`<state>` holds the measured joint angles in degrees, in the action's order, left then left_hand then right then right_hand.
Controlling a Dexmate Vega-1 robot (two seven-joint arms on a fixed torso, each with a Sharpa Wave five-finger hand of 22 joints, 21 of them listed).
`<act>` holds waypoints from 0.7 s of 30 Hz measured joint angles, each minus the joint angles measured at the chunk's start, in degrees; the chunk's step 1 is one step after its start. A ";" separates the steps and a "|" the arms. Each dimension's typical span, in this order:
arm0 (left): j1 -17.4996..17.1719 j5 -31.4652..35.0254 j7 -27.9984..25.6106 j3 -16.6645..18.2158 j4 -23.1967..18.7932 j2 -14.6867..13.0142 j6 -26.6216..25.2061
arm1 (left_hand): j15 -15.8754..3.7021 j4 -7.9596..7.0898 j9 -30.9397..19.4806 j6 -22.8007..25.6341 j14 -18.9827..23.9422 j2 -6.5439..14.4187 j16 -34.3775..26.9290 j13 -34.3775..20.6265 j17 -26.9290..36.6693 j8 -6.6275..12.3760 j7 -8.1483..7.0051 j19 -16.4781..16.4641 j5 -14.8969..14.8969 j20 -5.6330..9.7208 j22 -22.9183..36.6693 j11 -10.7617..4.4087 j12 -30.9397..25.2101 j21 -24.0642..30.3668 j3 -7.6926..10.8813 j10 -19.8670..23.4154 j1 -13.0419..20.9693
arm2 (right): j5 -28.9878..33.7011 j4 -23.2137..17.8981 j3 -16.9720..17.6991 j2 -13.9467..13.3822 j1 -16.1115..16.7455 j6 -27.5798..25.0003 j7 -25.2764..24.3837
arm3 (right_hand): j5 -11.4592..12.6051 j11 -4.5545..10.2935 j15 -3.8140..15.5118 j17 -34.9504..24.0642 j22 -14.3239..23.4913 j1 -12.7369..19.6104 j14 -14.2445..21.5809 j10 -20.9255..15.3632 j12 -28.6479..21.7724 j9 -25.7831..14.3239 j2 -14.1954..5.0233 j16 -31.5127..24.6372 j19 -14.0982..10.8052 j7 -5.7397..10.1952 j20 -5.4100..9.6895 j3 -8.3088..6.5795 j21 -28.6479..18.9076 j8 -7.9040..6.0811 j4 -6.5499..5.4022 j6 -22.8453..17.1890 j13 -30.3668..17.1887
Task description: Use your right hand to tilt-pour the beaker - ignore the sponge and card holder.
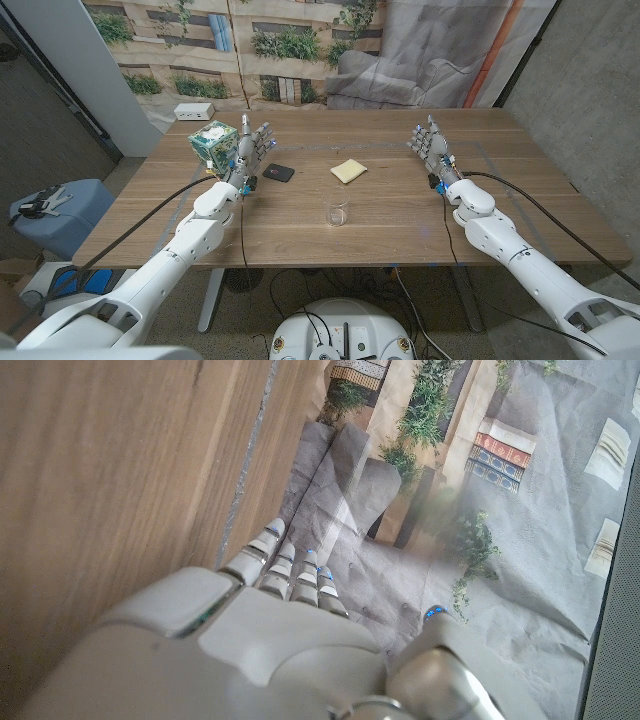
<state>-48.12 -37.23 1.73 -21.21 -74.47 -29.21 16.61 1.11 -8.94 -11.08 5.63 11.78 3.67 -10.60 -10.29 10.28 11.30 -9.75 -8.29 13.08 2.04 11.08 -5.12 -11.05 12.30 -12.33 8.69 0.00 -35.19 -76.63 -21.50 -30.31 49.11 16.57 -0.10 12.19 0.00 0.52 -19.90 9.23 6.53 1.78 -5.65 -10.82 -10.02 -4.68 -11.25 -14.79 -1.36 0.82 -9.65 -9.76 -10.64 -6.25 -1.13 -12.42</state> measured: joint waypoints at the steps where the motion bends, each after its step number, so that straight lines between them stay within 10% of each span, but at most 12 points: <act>1: 0.00 0.00 0.00 0.00 0.00 0.00 0.00 | 0.00 0.00 0.00 0.00 0.00 0.00 0.00 0.00 0.00 0.00 0.00 0.00 0.00 0.00 0.00 0.00 0.00 0.00 0.00 0.00 0.00 | 0.25 -0.30 -0.02 -0.20 0.14 -0.04 -0.15 | 0.00 0.00 0.01 0.00 0.00 0.00 0.01 0.00 0.00 0.00 0.00 0.00 0.02 0.00 0.02 0.00 0.00 0.00 0.00 0.00 0.00; 21: 0.03 0.00 0.00 -0.01 0.05 0.02 0.00 | 0.00 0.01 0.01 0.00 0.00 -0.01 0.00 0.01 -0.01 0.00 0.02 0.00 0.00 0.00 -0.01 0.00 0.00 -0.01 0.01 -0.01 0.00 | 3.04 -1.28 -0.85 -3.50 0.95 2.53 3.81 | 0.54 0.41 0.51 1.04 -0.01 0.14 0.50 -0.41 0.00 0.01 0.14 0.00 1.78 1.07 0.51 -0.07 0.00 0.00 0.42 0.01 0.71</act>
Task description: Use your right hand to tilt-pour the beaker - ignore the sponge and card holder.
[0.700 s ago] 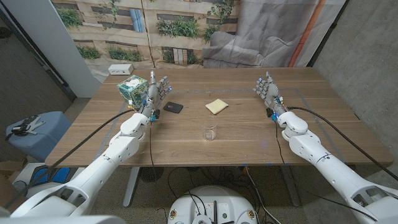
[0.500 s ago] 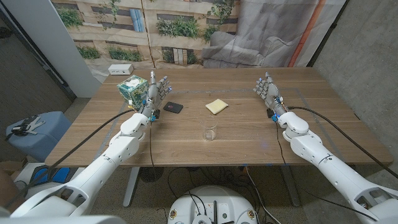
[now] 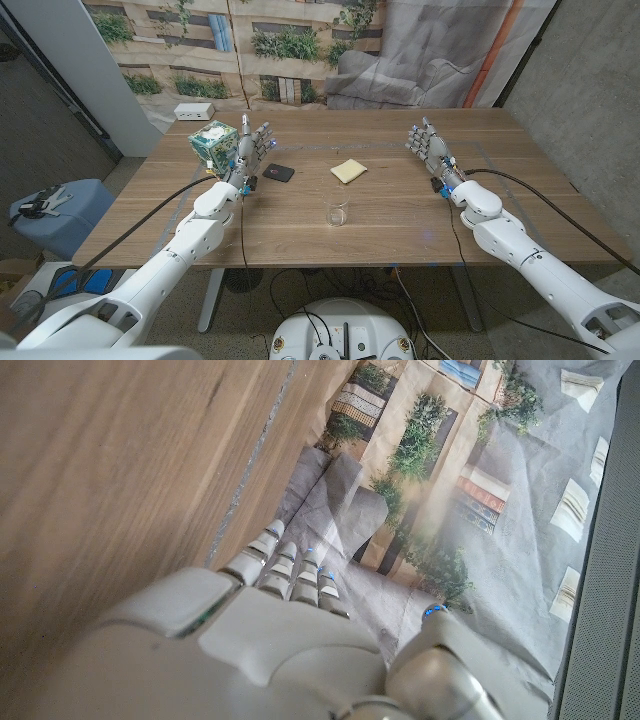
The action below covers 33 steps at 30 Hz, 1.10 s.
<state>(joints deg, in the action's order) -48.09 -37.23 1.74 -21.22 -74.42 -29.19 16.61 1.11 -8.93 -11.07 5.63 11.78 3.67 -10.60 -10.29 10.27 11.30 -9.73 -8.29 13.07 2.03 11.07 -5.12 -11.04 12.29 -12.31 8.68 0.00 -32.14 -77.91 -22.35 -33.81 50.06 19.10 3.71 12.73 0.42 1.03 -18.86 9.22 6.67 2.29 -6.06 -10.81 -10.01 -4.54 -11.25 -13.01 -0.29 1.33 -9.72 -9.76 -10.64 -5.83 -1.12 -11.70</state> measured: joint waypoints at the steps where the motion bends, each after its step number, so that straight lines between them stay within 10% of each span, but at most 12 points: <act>1: 0.00 0.00 0.00 0.00 0.00 0.00 0.00 | 0.00 0.00 0.00 0.00 0.00 0.00 0.00 0.00 0.00 0.00 0.00 0.00 0.00 0.00 0.00 0.00 0.00 0.00 0.00 0.00 0.00 | 0.16 0.33 -0.06 -0.41 -0.02 0.45 0.43 | 0.00 0.00 0.00 0.00 0.00 0.15 0.00 0.00 0.00 0.00 0.16 0.00 0.21 0.02 0.21 0.00 0.00 0.00 0.00 -0.02 0.00; 33: 0.02 0.00 -0.01 0.00 0.01 0.01 0.03 | 0.00 -0.14 0.01 0.00 -0.01 -0.01 0.00 0.01 -0.01 0.00 0.01 0.00 0.00 0.00 -0.01 0.00 0.00 -0.01 -0.14 0.00 0.00 | 5.42 7.02 -2.23 -4.61 -1.67 15.67 14.31 | 0.21 1.14 0.61 3.23 0.26 3.79 -2.49 3.22 0.46 0.01 1.82 0.68 2.76 1.78 -2.62 -1.19 -0.23 0.50 4.85 3.57 0.80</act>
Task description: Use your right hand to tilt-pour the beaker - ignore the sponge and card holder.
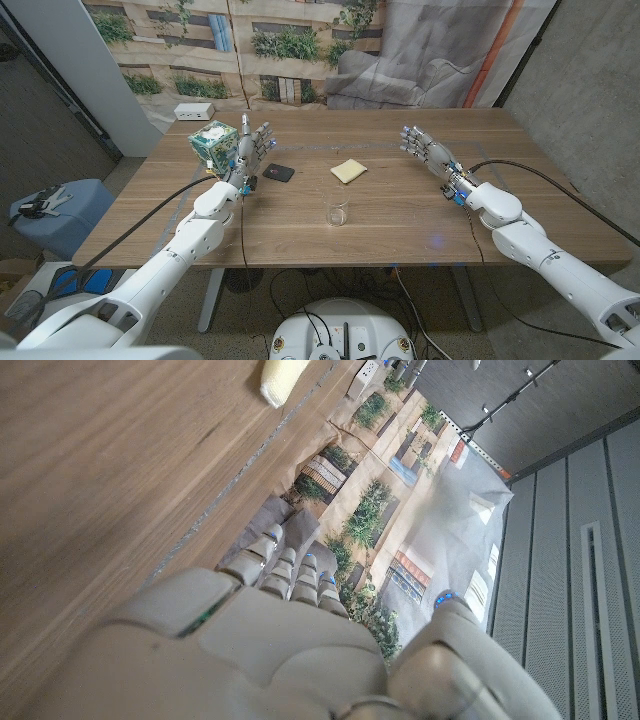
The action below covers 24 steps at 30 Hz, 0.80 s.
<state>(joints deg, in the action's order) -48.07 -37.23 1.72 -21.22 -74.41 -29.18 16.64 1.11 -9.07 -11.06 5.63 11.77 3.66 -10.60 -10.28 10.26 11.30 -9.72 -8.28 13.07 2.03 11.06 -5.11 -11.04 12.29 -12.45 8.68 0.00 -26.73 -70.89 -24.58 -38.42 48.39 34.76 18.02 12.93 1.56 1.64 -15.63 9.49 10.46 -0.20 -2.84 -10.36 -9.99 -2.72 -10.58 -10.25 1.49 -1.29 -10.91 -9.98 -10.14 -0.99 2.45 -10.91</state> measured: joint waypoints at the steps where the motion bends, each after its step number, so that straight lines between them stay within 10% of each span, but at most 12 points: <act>1: 0.00 0.00 0.00 0.00 0.00 0.00 0.00 | 0.00 0.00 0.00 0.00 0.00 0.00 0.00 0.00 0.00 0.00 0.00 0.00 0.00 0.00 0.00 0.00 0.00 0.00 0.00 0.00 0.00 | 0.42 1.05 -0.34 0.00 -0.45 1.34 0.76 | 0.00 0.21 0.00 0.18 0.00 0.54 0.00 0.21 0.00 0.00 0.51 0.00 0.00 0.09 -0.38 -0.08 -0.05 0.09 0.38 0.60 0.00; 24: 0.00 0.00 0.03 0.00 0.05 0.01 0.05 | 0.00 0.00 0.00 0.00 0.00 0.00 0.00 0.01 -0.01 0.00 0.00 0.00 0.00 0.00 -0.01 0.00 0.00 0.00 0.00 0.00 0.00 | 8.74 6.40 -3.76 -2.21 -3.64 13.62 6.94 | -1.12 0.19 -0.41 2.31 -0.02 7.24 -2.46 4.09 0.00 -0.32 2.70 -0.01 3.42 -0.69 0.37 -1.83 0.01 0.09 7.04 7.21 -0.14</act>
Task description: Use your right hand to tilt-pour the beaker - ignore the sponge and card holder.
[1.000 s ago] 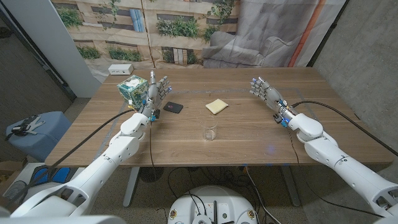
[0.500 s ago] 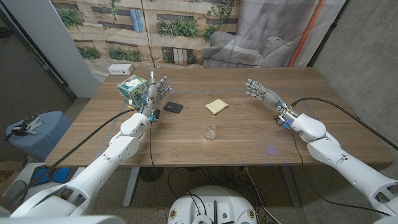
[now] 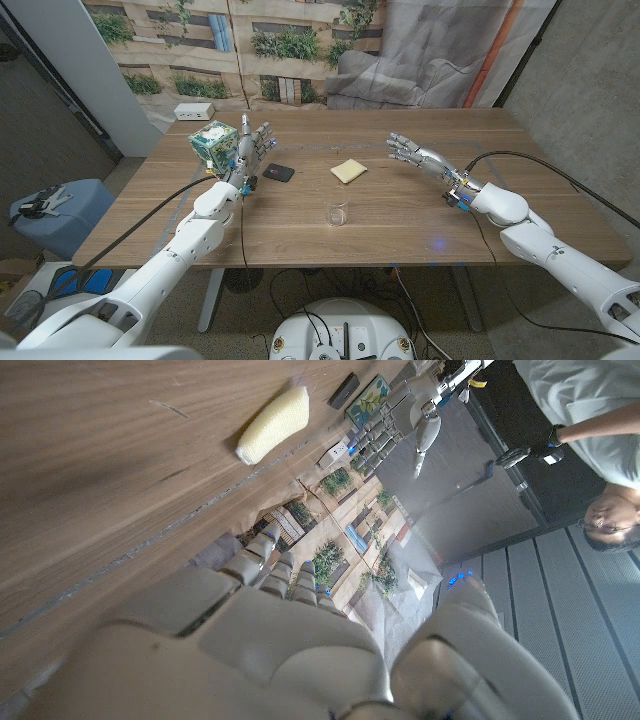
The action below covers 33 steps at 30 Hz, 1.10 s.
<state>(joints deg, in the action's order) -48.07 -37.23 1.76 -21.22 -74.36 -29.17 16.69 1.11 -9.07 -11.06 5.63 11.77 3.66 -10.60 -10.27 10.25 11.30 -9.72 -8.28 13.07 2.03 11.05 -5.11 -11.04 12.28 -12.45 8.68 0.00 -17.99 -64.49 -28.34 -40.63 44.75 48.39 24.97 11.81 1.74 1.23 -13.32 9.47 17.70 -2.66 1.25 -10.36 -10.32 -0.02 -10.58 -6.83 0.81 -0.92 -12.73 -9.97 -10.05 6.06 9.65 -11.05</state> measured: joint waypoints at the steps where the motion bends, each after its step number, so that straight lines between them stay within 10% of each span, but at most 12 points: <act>1: 0.00 0.00 0.00 0.00 0.01 0.00 0.00 | 0.00 0.00 0.00 0.00 0.00 0.00 0.00 0.00 0.00 0.00 0.00 0.00 0.00 0.00 0.00 0.00 0.00 0.00 0.00 0.00 0.00 | 0.78 -0.23 -0.13 -0.38 -0.03 0.12 -0.19 | 0.00 0.00 -0.18 0.03 0.00 0.52 -0.18 0.00 0.00 -0.16 -0.30 0.00 0.52 -0.20 -0.09 -0.14 0.03 0.00 0.34 0.20 -0.04; 33: 0.01 0.00 0.01 0.00 0.02 0.00 0.00 | 0.00 0.00 0.00 0.00 0.00 0.00 0.00 0.01 0.00 0.00 0.00 0.00 0.00 0.00 0.00 0.00 0.00 0.00 0.00 0.00 0.00 | 13.54 -5.58 -3.43 -5.13 -1.48 1.08 -2.20 | 0.38 0.31 -0.91 1.08 -0.01 6.76 -3.57 5.02 0.00 -0.49 3.64 0.00 4.15 -2.37 0.30 -1.09 -0.01 0.00 3.92 0.29 -0.31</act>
<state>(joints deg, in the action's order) -48.06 -37.23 1.76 -21.22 -74.34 -29.16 16.69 1.11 -9.07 -11.05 5.63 11.77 3.66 -10.60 -10.27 10.25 11.30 -9.72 -8.28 13.07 2.03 11.05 -5.11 -11.04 12.28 -12.45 8.68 0.00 -4.45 -70.07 -31.77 -45.76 43.26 49.47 22.77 12.19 2.05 0.32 -12.24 9.46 24.45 -6.24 6.26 -10.36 -10.81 3.62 -10.59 -2.68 -1.56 -0.62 -13.83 -9.98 -10.05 9.98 9.94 -11.35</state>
